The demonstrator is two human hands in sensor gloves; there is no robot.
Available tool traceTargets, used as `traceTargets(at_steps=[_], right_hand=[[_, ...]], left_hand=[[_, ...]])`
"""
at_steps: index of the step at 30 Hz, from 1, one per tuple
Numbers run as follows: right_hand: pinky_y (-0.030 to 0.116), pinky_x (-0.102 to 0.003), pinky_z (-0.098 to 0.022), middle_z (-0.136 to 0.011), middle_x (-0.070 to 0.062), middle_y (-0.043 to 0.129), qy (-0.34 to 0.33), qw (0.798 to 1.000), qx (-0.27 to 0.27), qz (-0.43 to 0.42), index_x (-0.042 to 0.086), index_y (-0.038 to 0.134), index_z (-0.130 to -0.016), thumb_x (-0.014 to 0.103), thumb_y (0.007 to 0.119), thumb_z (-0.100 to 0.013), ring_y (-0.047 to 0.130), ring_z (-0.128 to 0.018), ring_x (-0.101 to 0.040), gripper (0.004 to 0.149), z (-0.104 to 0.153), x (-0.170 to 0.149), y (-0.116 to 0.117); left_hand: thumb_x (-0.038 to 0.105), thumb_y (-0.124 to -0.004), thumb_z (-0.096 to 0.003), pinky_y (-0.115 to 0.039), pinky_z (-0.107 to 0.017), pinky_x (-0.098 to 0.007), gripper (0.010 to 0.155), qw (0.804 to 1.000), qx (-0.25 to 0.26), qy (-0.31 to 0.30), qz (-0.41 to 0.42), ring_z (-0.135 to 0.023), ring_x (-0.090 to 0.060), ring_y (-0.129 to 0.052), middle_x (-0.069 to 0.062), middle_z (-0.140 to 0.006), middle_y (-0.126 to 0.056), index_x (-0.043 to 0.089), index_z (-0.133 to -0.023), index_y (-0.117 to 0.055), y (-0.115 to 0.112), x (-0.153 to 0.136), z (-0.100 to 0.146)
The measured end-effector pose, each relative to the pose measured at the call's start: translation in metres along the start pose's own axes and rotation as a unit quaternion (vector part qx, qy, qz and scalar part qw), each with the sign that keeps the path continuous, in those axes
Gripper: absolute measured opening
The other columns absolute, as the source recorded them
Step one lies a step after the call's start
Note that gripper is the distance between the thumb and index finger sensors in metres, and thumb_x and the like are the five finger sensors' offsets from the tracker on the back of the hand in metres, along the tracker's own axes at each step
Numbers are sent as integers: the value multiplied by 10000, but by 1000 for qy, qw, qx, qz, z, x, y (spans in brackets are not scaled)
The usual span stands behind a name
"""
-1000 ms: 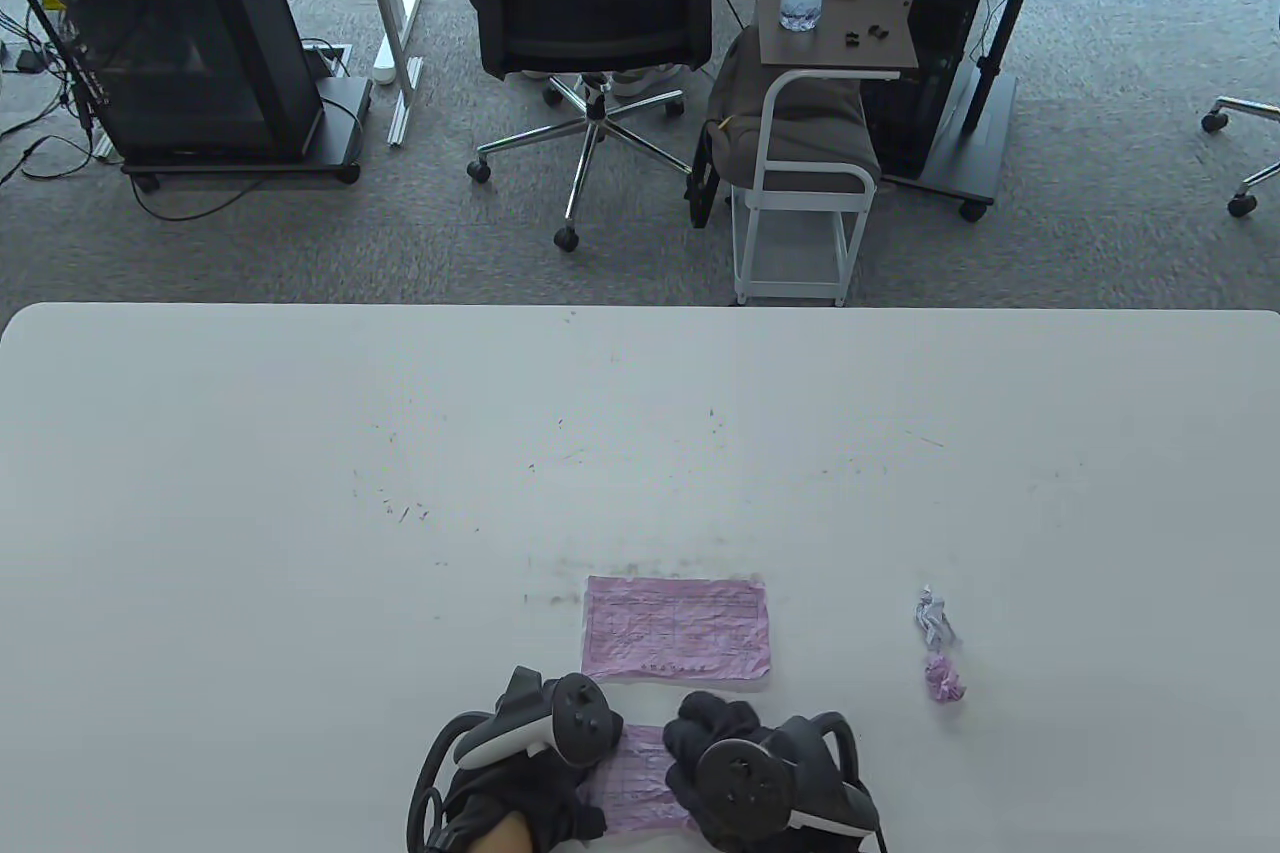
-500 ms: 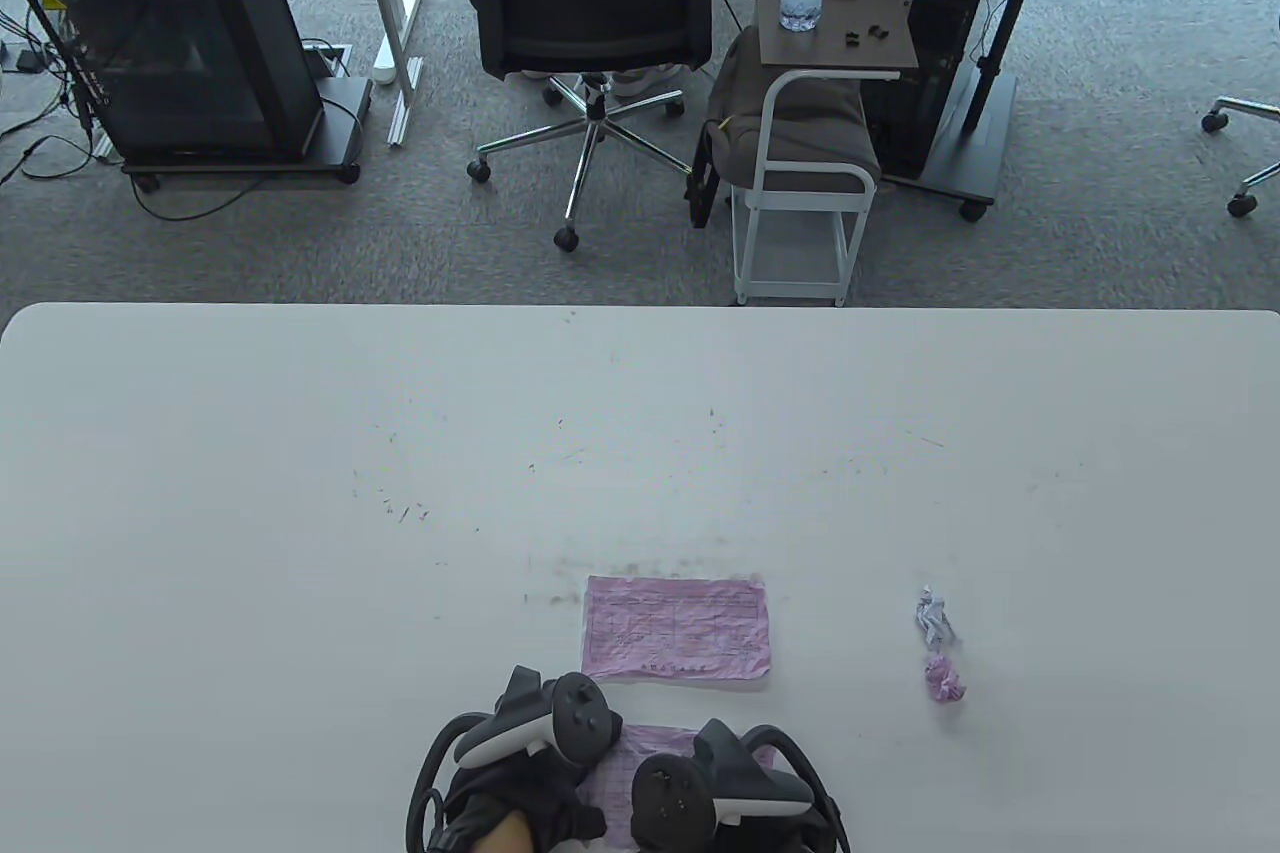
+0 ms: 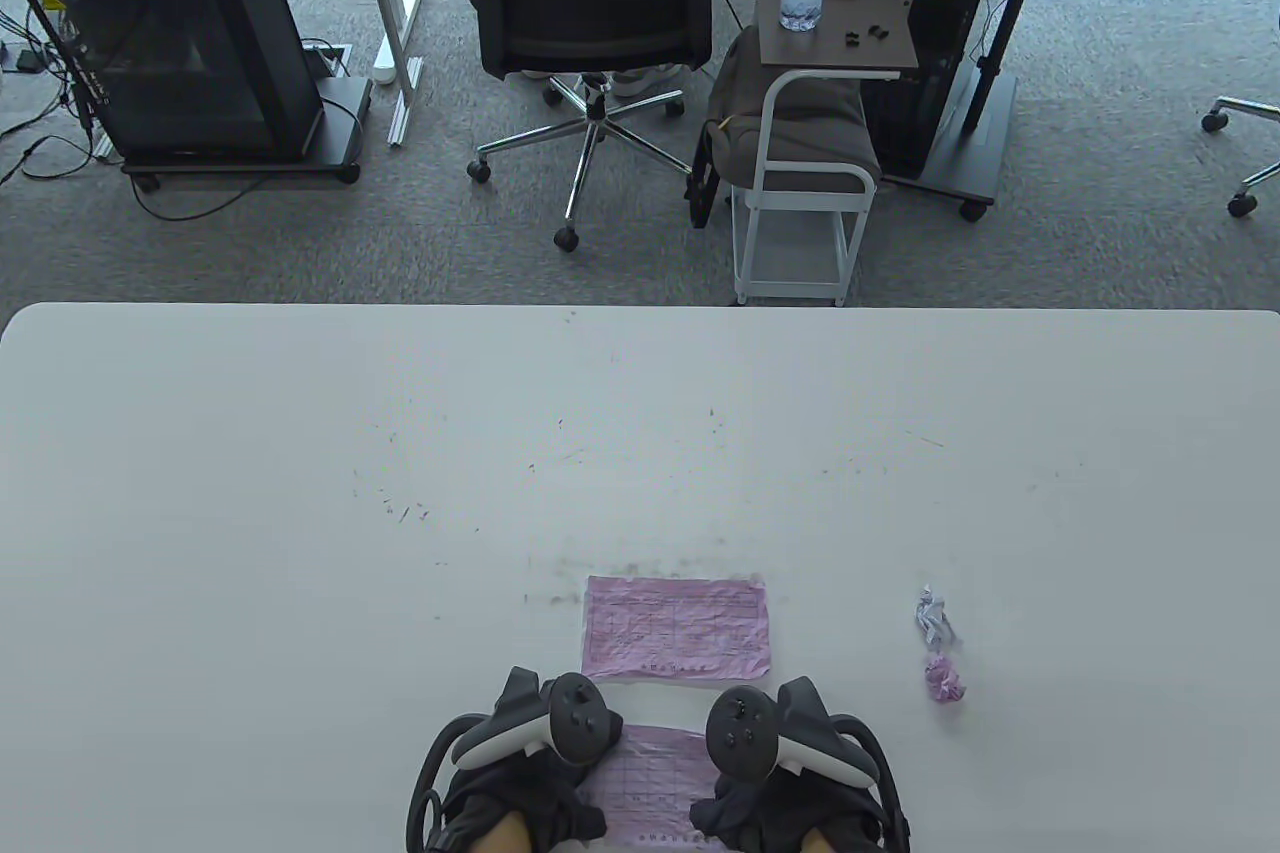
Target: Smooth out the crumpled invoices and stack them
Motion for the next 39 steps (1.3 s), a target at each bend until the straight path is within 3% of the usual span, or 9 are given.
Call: traceTargets(at_steps=[6, 8, 11, 12, 18, 23, 26, 32, 39], right_hand=[[837, -516, -396, -592, -79, 948, 33, 999, -10, -14, 230, 896, -643, 516, 715, -555, 939, -481, -275, 349, 4, -19, -5], [846, -504, -386, -588, -81, 952, 3, 996, -92, -20, 220, 893, -651, 519, 716, -550, 944, -472, -264, 362, 14, -17, -24], [848, -513, -380, -633, -106, 944, -41, 958, -282, -22, 206, 885, -691, 503, 728, -537, 942, -496, -291, 369, 39, -5, -57], [844, -521, -387, -662, -114, 932, -56, 954, -293, -22, 200, 873, -712, 494, 727, -537, 933, -518, -306, 372, 41, 0, -58], [816, -542, -466, -846, -112, 825, -181, 951, -242, 68, 190, 787, -829, 437, 726, -538, 873, -681, -356, 386, 27, 54, -31], [756, -535, -535, -1065, -144, 540, -192, 961, -140, 142, 183, 547, -1007, 438, 706, -551, 693, -868, -382, 547, 8, 78, 3], [656, -548, -576, -1125, -189, 317, -140, 976, -43, 161, 189, 378, -1067, 469, 668, -571, 497, -937, -391, 639, -5, 74, 24], [662, -481, -551, -1097, -194, 297, -57, 986, -44, 152, 215, 345, -1065, 473, 660, -575, 470, -911, -356, 637, -10, 51, 16], [796, -530, -464, -1051, -232, 461, 35, 984, -56, 166, 113, 466, -1024, 415, 674, -582, 633, -840, -397, 575, -6, 32, 5]], left_hand=[[424, -781, -527, -243, -641, -696, 811, 1000, 0, -2, 0, -909, -587, 70, -135, -1028, 115, 372, -1066, -177, 0, 0, 0], [424, -780, -528, -244, -641, -698, 811, 1000, -1, -2, -1, -909, -589, 69, -137, -1028, 117, 371, -1066, -175, 0, 0, 0], [422, -781, -527, -245, -642, -700, 812, 1000, -1, -1, -2, -908, -592, 67, -139, -1028, 117, 372, -1065, -174, 0, 0, 0], [422, -781, -526, -247, -642, -700, 813, 1000, -1, -1, -2, -908, -593, 65, -140, -1028, 116, 371, -1065, -175, 0, 0, 0], [420, -782, -527, -245, -641, -702, 814, 1000, -1, -2, -2, -908, -595, 66, -144, -1028, 116, 368, -1067, -175, 0, 0, -1], [418, -781, -528, -245, -641, -705, 816, 1000, -2, -2, -2, -907, -597, 66, -145, -1027, 118, 366, -1067, -171, 0, 0, 0], [417, -779, -528, -246, -644, -704, 814, 1000, -3, -1, -3, -909, -597, 65, -145, -1027, 117, 366, -1066, -171, 0, 0, 0], [417, -777, -530, -244, -644, -705, 816, 1000, -4, -1, -4, -908, -599, 67, -145, -1026, 120, 364, -1067, -166, 0, 1, 0], [417, -779, -529, -240, -643, -704, 817, 1000, -3, -1, 0, -909, -595, 71, -141, -1026, 121, 365, -1067, -166, 0, 1, 0]])
Point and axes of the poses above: the tracker on the back of each hand, its own x axis roughly to the thumb side, its own z axis roughly from the fingertips to the wrist, y = z × x, the point moved 5 cm from there along -z, roughly from the wrist to the fingertips
